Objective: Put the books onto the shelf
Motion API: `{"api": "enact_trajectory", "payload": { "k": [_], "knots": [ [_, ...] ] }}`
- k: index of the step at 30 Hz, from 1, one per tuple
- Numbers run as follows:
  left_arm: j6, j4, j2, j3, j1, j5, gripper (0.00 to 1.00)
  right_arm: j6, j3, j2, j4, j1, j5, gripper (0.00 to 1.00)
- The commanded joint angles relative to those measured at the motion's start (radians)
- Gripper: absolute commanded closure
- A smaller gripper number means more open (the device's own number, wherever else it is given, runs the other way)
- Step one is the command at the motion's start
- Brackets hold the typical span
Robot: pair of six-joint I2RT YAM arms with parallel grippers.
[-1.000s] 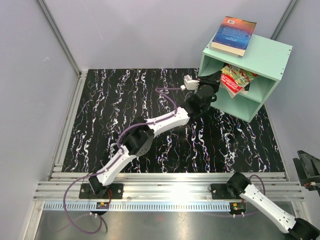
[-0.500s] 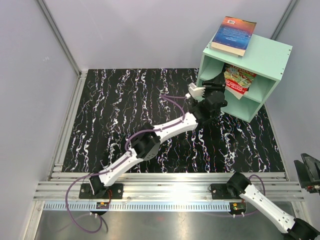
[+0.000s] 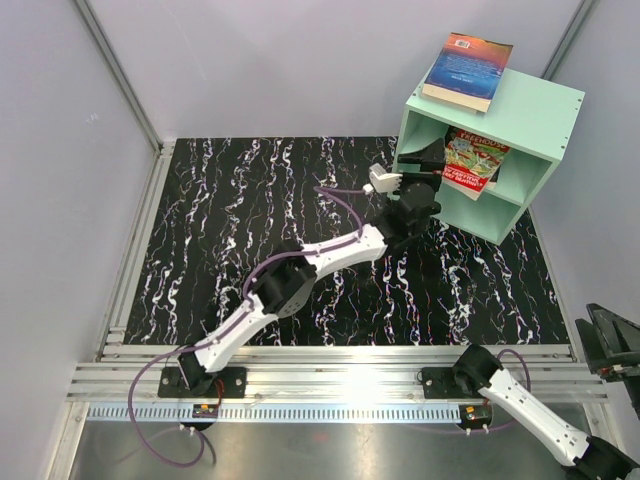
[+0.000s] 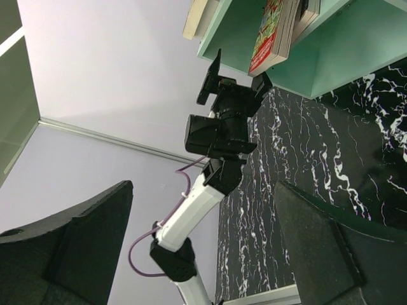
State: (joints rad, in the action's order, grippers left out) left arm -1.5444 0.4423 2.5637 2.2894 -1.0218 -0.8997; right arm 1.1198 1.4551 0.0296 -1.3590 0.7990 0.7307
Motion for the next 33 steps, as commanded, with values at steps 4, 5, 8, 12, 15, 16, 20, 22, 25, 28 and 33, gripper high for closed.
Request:
{"api": "enact_trajectory", "payload": {
  "k": [4, 5, 8, 12, 15, 16, 20, 22, 25, 28, 33],
  "knots": [
    [0.044, 0.137, -0.244, -0.360, 0.008, 0.137, 0.01, 0.014, -0.029, 0.012, -0.215, 0.016, 0.015, 0.00],
    [0.056, 0.179, -0.287, -0.402, 0.008, 0.171, 0.01, 0.008, -0.039, 0.032, -0.213, 0.016, 0.021, 0.00],
    [0.122, 0.249, -0.344, -0.540, 0.009, 0.224, 0.01, -0.009, -0.076, 0.094, -0.197, 0.017, 0.018, 0.00],
    [0.219, 0.300, -0.491, -0.737, 0.026, 0.297, 0.01, -0.066, -0.165, 0.154, -0.088, 0.032, -0.004, 0.21],
    [0.309, 0.372, -0.653, -0.980, 0.026, 0.334, 0.01, -0.074, -0.252, 0.231, 0.024, 0.095, 0.001, 0.66],
    [0.340, 0.383, -0.696, -1.051, 0.026, 0.341, 0.01, -0.069, -0.271, 0.256, 0.050, 0.124, 0.013, 0.87],
    [0.417, 0.273, -0.914, -1.306, 0.022, 0.392, 0.01, -0.080, -0.292, 0.415, 0.193, 0.248, 0.163, 1.00],
    [0.452, 0.193, -1.034, -1.425, 0.009, 0.377, 0.01, -0.168, -0.292, 0.467, 0.307, 0.295, 0.222, 1.00],
    [0.489, 0.132, -1.174, -1.548, -0.009, 0.357, 0.01, -0.354, -0.291, 0.600, 0.437, 0.296, 0.272, 1.00],
    [0.535, 0.055, -1.289, -1.617, -0.018, 0.338, 0.01, -0.522, -0.222, 0.830, 0.507, 0.193, 0.227, 1.00],
    [0.575, -0.059, -1.439, -1.693, -0.018, 0.286, 0.01, -0.705, -0.173, 1.070, 0.509, -0.332, -0.353, 1.00]
  ]
}}
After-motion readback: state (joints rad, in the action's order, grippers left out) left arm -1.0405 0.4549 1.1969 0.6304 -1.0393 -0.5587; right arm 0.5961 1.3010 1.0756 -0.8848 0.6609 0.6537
